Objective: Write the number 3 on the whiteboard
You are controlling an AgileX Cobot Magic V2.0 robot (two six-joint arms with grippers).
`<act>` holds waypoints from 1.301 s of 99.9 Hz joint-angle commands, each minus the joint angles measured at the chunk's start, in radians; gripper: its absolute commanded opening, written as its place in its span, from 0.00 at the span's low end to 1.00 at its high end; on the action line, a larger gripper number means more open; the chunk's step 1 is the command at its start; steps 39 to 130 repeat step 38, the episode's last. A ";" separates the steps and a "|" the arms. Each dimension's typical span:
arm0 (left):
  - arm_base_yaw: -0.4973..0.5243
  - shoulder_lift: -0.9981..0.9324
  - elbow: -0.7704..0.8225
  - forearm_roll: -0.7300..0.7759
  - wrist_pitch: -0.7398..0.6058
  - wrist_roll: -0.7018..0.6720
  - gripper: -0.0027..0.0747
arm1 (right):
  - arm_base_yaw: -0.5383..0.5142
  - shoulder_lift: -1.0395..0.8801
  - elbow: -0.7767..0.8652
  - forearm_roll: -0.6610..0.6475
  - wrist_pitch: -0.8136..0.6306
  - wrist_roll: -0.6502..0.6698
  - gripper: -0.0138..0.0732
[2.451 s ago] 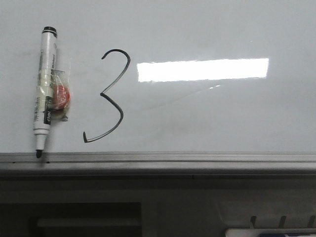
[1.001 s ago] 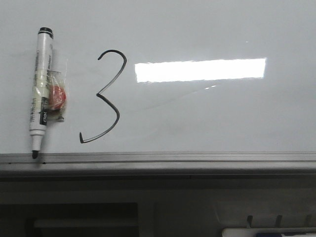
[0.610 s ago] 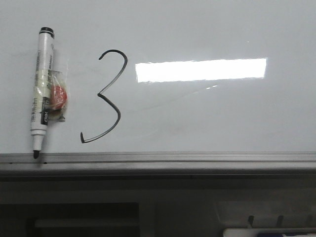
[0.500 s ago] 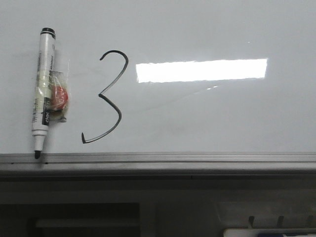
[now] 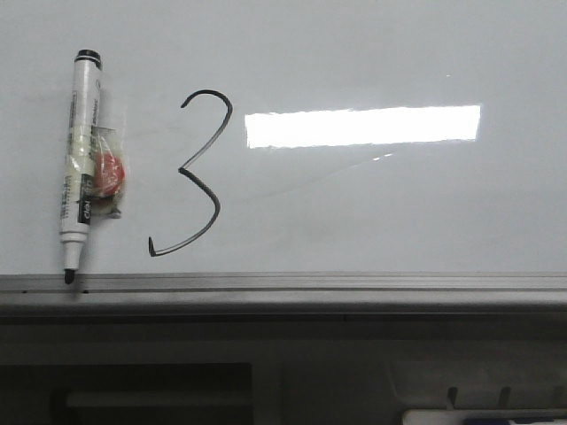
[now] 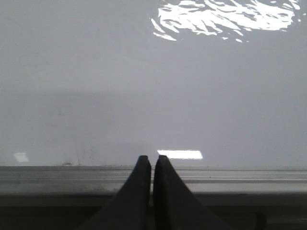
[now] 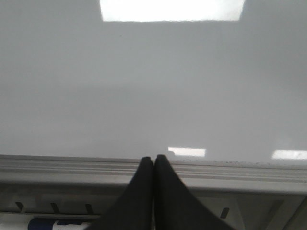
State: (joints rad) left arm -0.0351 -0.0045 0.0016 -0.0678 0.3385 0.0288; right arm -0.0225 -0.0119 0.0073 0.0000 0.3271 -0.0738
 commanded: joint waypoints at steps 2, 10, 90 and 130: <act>0.002 -0.024 0.010 -0.012 -0.045 -0.012 0.01 | -0.006 -0.016 0.031 0.000 -0.009 0.002 0.09; 0.002 -0.024 0.010 -0.012 -0.045 -0.012 0.01 | -0.006 -0.016 0.031 0.000 -0.009 0.002 0.09; 0.002 -0.024 0.010 -0.012 -0.045 -0.012 0.01 | -0.006 -0.016 0.031 0.000 -0.009 0.002 0.09; 0.002 -0.024 0.010 -0.012 -0.045 -0.012 0.01 | -0.006 -0.016 0.031 0.000 -0.009 0.002 0.09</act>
